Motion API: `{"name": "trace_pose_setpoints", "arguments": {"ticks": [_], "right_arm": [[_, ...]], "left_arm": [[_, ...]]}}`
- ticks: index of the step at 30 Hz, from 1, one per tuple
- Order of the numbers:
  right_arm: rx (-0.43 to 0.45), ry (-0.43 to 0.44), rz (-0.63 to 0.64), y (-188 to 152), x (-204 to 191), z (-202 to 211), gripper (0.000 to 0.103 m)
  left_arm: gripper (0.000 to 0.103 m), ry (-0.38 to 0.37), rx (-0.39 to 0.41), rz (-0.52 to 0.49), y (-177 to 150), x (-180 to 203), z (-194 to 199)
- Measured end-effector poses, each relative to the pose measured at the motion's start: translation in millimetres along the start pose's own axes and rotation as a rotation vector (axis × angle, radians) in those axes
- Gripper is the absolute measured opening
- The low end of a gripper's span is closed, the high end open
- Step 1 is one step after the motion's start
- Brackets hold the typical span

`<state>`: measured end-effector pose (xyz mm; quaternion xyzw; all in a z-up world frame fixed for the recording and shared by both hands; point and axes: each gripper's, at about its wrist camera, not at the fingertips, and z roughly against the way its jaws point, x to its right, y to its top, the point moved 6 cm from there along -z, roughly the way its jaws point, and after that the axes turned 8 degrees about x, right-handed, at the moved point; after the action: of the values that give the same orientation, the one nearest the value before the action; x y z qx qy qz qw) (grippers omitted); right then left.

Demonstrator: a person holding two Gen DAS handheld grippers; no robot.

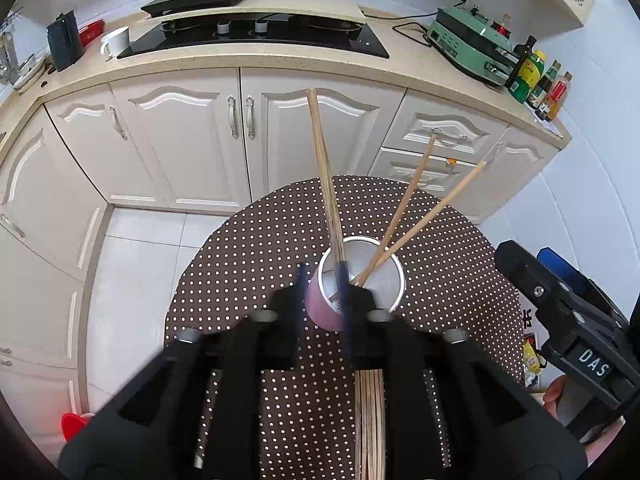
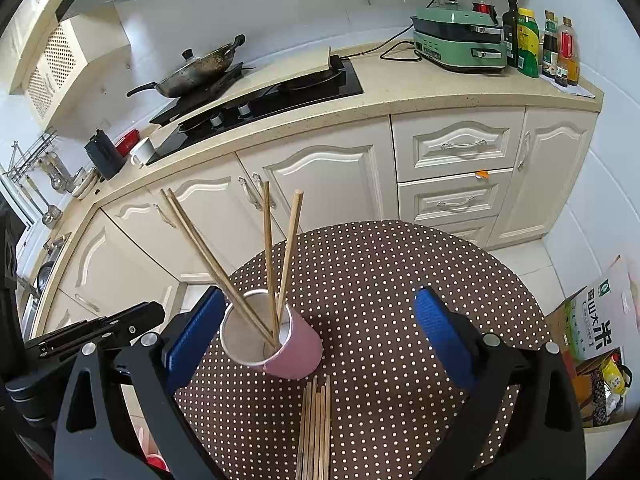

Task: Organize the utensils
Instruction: 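Withdraw both open grippers from the cup back to the chopstick row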

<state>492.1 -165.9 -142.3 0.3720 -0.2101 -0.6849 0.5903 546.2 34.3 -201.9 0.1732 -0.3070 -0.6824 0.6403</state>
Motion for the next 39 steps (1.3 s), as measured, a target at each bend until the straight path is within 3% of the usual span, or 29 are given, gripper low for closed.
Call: {"name": "trace_pose_setpoints", "arguments": {"ticks": [1,2,4,17,26,29,32,39], "right_arm": [[-0.001,-0.002,0.002,-1,0,1,0.092],[-0.003,-0.004,0.002,-2,2,3,0.092],[-0.006,-0.004,0.001,-5,2,7,0.093],[-0.008,0.009,0.007,-18,5,34,0.094],[-0.073,-0.019,-0.045,-54,25,32,0.095],[-0.084,-0.017,-0.066,-68,31,30,0.095],[-0.094,0.057,-0.060,-83,29,31,0.095],[-0.092,0.055,0.005,-127,26,35,0.095]], "left_arm": [[0.061,0.000,0.025,0.002,0,0,6],[0.063,0.000,0.050,0.003,0,1,11],[0.063,0.010,0.080,-0.007,0,2,22],[0.063,0.030,0.073,-0.011,-24,3,43],[0.069,0.048,0.049,-0.013,-57,2,52],[0.071,0.047,0.019,-0.031,-75,3,50],[0.072,0.026,-0.017,-0.045,-92,6,46],[0.072,0.057,-0.103,-0.088,-137,8,31]]}}
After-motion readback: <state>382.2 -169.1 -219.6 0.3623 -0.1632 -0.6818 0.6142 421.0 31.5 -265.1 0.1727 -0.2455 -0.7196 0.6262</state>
